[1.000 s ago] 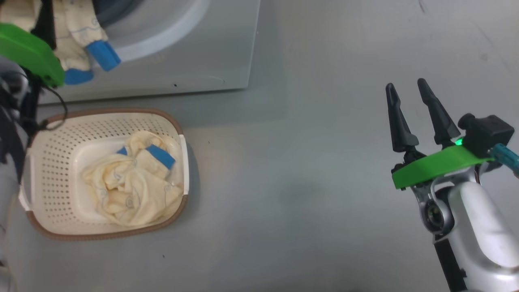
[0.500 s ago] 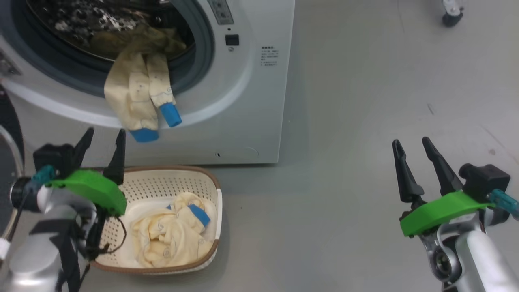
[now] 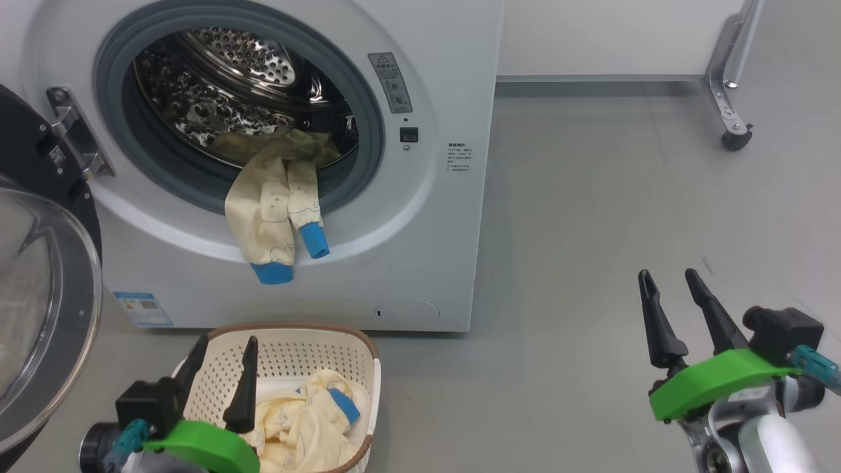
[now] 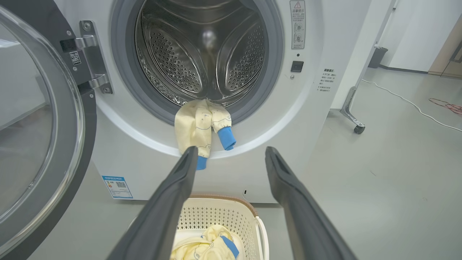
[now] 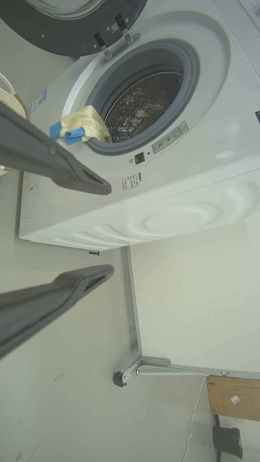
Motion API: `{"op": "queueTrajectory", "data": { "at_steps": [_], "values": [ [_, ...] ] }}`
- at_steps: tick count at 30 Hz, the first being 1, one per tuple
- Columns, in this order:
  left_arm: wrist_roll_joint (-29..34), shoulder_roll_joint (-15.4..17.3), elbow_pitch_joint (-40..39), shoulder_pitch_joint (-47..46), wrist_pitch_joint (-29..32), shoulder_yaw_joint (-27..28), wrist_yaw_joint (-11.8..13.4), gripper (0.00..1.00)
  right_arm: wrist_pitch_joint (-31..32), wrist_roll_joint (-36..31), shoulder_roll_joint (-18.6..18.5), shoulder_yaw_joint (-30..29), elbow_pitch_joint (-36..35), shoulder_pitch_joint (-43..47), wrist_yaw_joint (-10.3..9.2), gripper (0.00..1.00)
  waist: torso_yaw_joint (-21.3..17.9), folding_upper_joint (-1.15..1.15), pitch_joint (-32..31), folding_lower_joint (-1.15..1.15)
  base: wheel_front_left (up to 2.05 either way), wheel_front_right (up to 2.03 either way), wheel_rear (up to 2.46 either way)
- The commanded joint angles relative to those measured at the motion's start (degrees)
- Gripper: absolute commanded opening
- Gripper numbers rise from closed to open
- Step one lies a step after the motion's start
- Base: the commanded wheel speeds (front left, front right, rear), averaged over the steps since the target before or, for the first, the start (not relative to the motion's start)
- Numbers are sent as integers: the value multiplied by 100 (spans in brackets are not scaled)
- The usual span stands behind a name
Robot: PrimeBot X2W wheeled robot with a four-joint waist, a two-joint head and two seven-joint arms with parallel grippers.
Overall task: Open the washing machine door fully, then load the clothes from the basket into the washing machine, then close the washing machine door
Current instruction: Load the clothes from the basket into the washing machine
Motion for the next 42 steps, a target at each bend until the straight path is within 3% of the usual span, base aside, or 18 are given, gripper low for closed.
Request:
{"op": "queueTrajectory", "data": {
  "at_steps": [1,14,36,42],
  "values": [
    [72,68,-264,-160,-80,316,41,100,6,-38,-18,86,-218,-138,58,100,3,0,-28,1,0,0,0],
    [475,-179,-846,354,-81,885,-83,100,-47,-8,44,54,-210,49,58,100,-13,0,-49,1,0,0,0],
    [739,-422,-627,383,-81,1092,-314,100,-127,7,96,114,-116,-8,58,100,-64,0,108,1,0,0,0],
    [808,-454,-571,210,-81,1108,-371,100,-89,-20,74,120,-216,-110,58,100,-111,0,558,1,0,0,0]
  ]
}}
